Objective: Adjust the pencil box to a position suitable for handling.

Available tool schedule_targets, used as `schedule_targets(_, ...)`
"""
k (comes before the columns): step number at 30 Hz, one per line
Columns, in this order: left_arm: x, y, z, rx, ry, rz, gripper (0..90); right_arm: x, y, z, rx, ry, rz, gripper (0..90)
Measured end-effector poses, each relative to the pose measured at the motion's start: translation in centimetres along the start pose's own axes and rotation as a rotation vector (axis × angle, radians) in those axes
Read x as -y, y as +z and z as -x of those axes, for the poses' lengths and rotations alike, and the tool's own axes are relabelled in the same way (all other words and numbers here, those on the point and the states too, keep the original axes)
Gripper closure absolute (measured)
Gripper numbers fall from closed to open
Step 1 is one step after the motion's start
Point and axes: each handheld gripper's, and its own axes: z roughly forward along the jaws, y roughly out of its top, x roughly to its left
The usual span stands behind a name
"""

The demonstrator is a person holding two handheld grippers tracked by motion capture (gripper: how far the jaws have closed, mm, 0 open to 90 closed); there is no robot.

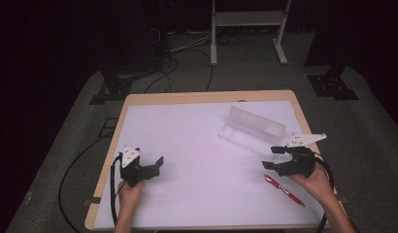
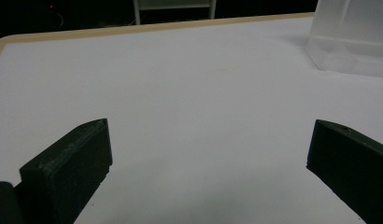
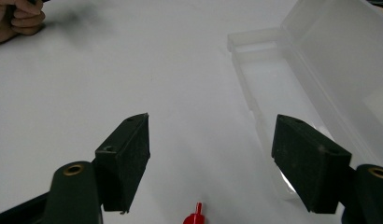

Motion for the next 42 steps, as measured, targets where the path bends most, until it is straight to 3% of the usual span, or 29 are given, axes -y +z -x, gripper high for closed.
schedule_targets(10,0.0,0.0,0.0,0.001,-0.001,0.001,0.0,-2.2,1.2,0.6,0.009,-0.035,-0.021,26.5)
schedule_targets(18,0.0,0.0,0.0,0.002,-0.001,0.000,0.0,-3.7,3.1,1.6,0.000,-0.044,-0.053,28.1)
schedule_targets(29,0.0,0.0,0.0,0.002,-0.001,0.000,0.0,-4.2,5.9,2.7,-0.005,-0.066,-0.125,33.8)
schedule_targets(42,0.0,0.0,0.0,0.003,-0.002,0.000,0.0,-4.2,8.0,3.5,-0.009,-0.054,-0.199,42.8)
